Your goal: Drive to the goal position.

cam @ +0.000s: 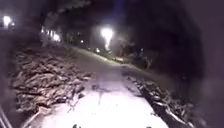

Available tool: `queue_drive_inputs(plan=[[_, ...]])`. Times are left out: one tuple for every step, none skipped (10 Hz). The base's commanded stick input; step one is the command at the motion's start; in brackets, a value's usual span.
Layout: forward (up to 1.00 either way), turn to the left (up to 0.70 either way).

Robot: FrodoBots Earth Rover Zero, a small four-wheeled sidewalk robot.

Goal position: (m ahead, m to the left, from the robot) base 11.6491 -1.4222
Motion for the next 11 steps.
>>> queue_drive_inputs(plan=[[0.45, 0.00], [0.45, 0.00], [0.45, 0.00], [0.45, 0.00], [0.45, 0.00], [0.45, 0.00], [0.45, 0.00], [0.45, 0.00], [0.45, 0.00], [0.45, 0.00], [0.45, 0.00]])
